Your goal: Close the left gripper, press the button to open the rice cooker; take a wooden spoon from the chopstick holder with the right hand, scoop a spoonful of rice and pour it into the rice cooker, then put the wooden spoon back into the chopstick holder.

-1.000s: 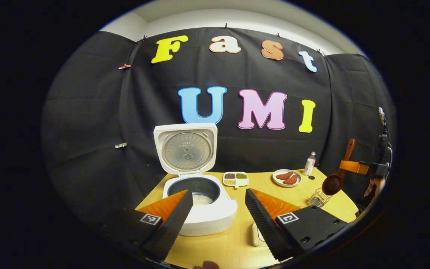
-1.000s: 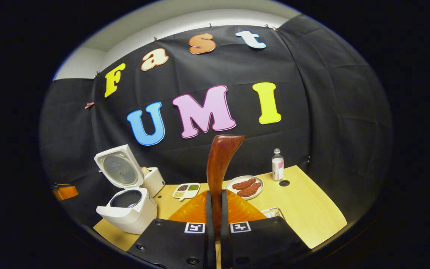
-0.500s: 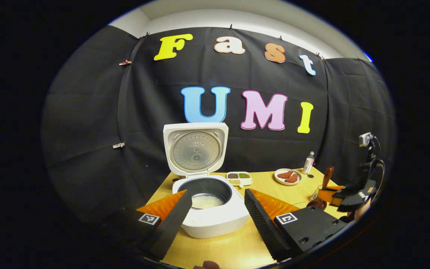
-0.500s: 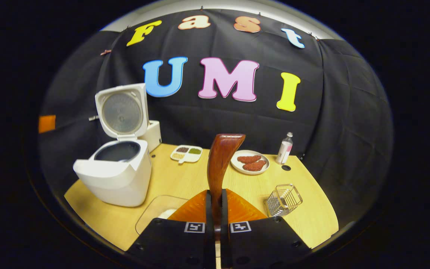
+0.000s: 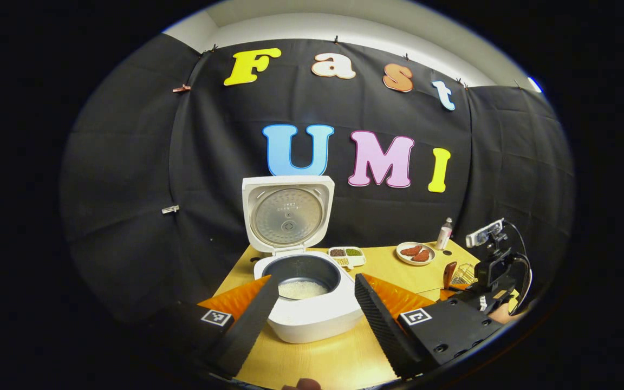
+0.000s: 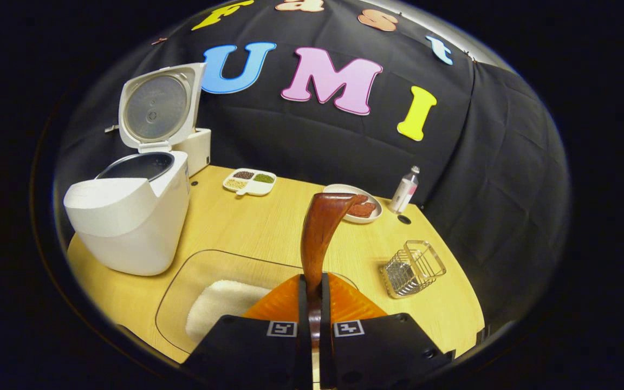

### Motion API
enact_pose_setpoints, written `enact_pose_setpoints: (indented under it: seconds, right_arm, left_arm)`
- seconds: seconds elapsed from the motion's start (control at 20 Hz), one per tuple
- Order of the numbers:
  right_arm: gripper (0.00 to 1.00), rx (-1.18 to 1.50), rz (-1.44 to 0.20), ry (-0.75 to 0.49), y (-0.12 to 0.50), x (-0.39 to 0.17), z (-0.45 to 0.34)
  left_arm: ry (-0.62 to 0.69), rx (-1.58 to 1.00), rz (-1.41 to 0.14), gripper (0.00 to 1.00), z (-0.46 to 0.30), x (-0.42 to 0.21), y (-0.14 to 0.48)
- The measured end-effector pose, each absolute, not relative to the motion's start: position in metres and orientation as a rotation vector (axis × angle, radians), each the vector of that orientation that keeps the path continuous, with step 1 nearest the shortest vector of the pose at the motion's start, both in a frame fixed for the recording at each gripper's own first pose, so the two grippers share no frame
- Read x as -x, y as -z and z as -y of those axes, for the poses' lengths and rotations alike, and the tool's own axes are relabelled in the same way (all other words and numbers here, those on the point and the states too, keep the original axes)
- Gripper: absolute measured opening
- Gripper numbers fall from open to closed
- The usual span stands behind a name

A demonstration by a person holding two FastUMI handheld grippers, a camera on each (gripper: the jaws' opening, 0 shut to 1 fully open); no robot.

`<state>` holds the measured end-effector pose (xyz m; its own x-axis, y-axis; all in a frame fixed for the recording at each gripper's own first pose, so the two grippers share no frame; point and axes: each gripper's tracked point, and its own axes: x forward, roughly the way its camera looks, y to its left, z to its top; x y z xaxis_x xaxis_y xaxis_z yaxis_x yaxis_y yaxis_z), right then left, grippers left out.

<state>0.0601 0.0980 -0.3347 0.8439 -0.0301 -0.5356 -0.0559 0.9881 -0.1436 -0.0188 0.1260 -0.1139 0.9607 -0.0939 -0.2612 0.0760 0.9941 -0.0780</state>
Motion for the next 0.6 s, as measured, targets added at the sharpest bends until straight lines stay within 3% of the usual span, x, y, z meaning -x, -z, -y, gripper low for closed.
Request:
enact_pose_setpoints:
  seconds: [0.45, 0.5, 0.6]
  right_arm:
    - [0.10, -0.282, -0.662, 0.007, 0.349, -0.060, -0.131]
    - [0.14, -0.325, -0.666, 0.004, 0.348, -0.060, -0.133]
    - [0.10, -0.417, -0.677, 0.007, 0.349, -0.059, -0.130]
  left_arm:
    - [0.072, 0.090, -0.285, 0.97, -0.135, 0.023, 0.121]
    - [0.074, 0.091, -0.285, 0.97, -0.135, 0.023, 0.121]
    - [0.074, 0.092, -0.284, 0.97, -0.133, 0.024, 0.120]
